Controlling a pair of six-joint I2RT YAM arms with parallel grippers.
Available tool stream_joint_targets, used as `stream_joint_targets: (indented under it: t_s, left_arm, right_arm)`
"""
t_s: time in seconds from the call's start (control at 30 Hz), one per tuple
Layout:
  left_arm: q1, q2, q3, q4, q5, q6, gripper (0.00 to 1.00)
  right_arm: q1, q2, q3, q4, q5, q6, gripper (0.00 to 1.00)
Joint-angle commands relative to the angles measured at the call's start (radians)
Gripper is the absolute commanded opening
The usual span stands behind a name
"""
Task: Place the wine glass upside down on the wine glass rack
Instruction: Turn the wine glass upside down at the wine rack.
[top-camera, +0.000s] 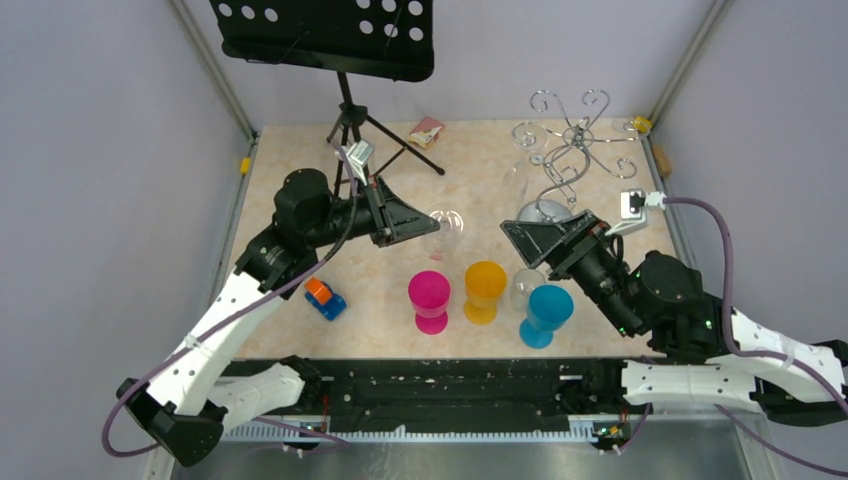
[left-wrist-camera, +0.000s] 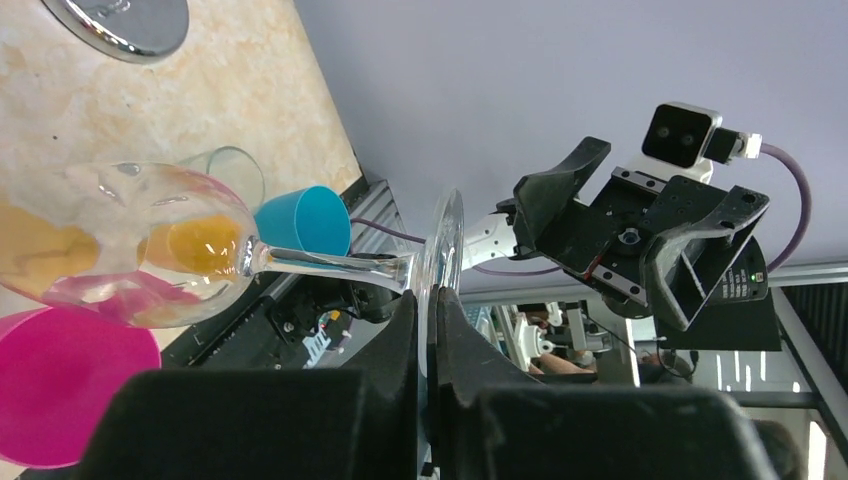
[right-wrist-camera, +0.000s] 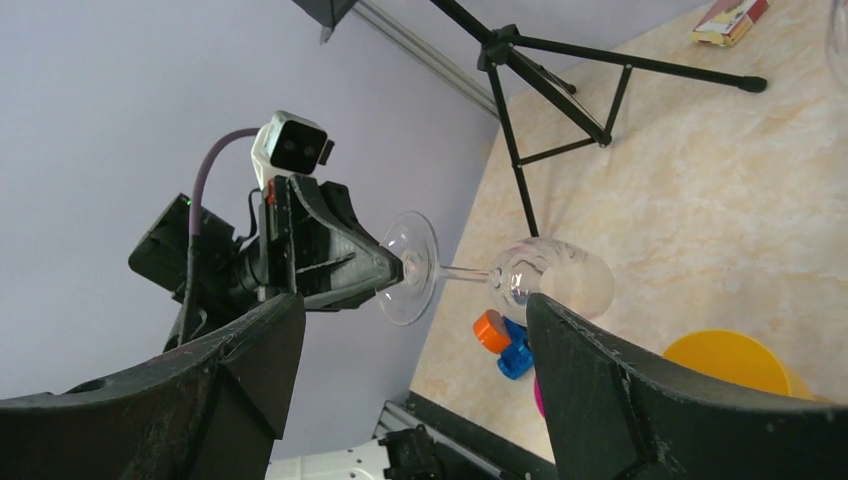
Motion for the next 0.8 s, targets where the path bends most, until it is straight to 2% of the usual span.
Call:
stream_joint_targets:
  t_s: [0.0, 0.37, 0.77]
  left_arm:
    - [-0.012, 0.020, 0.031, 0.156, 0.052, -0.060, 0.00]
    - [-0.082, 0.089, 0.094, 0.217, 0.039, -0.063, 0.00]
    - [-0.087, 0.081, 0.099, 0.192, 0.023, -0.030, 0.00]
  right_arm:
    - [-0.007, 0.008, 0.060, -0.054, 0.014, 0.027, 0.82]
    - [-0.007, 0.055, 0.103, -0.097, -0.004, 0.034, 0.76]
    - [-0.010, 0.094, 0.137, -0.120, -0.045, 0.005, 0.75]
